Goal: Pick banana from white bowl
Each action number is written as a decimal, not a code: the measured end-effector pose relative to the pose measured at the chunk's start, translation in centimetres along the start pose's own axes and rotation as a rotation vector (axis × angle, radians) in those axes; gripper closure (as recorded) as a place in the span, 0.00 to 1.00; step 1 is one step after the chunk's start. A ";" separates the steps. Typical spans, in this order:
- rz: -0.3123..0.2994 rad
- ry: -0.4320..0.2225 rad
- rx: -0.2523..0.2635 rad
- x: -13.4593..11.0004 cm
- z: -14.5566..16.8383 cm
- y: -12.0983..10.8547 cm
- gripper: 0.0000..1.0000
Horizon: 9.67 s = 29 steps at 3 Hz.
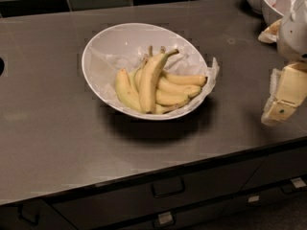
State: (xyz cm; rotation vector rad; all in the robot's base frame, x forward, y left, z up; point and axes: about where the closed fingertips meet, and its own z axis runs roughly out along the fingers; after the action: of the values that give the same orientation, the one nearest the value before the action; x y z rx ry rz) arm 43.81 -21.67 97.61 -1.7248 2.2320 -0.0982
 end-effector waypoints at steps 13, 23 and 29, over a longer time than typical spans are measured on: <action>-0.628 -0.198 -0.286 -22.8 10.1 -2.4 0.34; -0.657 -0.142 -0.351 -21.7 12.2 -4.2 0.46; -0.740 -0.099 -0.119 -25.1 7.1 -3.3 1.00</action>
Offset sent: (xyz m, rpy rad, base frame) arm 0.0188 0.0371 0.0220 -0.0630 -0.0351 0.1441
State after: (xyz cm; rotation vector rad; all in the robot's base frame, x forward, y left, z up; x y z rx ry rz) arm 54.53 2.34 96.87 -2.4690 1.4525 -0.0434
